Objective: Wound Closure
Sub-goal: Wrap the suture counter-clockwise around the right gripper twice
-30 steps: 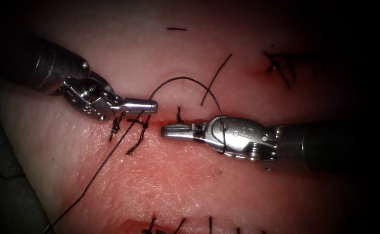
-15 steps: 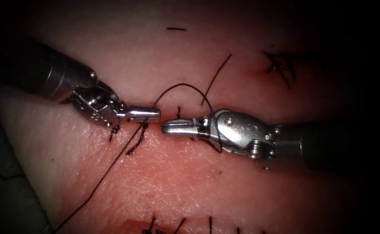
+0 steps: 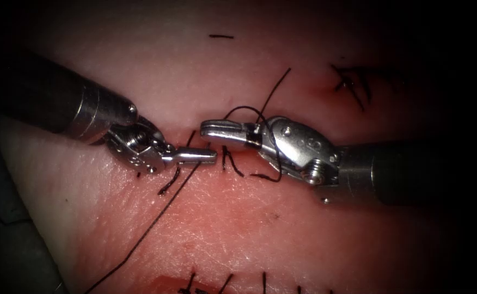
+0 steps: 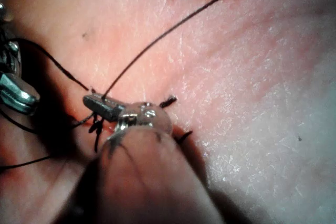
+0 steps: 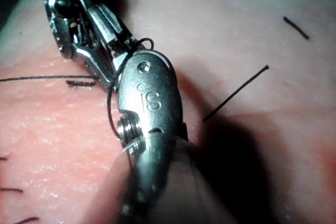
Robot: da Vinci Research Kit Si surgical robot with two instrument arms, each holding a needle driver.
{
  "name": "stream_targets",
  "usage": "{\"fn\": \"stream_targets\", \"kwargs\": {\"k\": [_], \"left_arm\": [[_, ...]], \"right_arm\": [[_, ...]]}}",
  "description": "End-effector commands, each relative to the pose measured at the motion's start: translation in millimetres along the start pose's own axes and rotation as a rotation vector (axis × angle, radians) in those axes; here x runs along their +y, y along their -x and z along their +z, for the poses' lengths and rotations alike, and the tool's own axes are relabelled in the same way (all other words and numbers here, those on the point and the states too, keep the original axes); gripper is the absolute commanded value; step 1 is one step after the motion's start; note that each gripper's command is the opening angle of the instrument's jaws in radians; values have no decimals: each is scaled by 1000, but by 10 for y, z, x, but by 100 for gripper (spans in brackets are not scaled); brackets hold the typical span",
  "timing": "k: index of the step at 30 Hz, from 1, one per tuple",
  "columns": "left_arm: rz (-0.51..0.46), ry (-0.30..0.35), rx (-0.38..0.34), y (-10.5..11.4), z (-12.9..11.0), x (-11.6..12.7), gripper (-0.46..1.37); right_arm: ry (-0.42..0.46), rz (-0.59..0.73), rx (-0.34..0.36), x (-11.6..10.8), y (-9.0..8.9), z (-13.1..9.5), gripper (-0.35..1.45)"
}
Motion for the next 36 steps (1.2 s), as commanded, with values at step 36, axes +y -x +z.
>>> {"fn": "stream_targets", "kwargs": {"k": [36], "left_arm": [[4,52,19,-54,2,-51,-35]], "right_arm": [[43,-137,-385,-6,39,-9,84]]}}
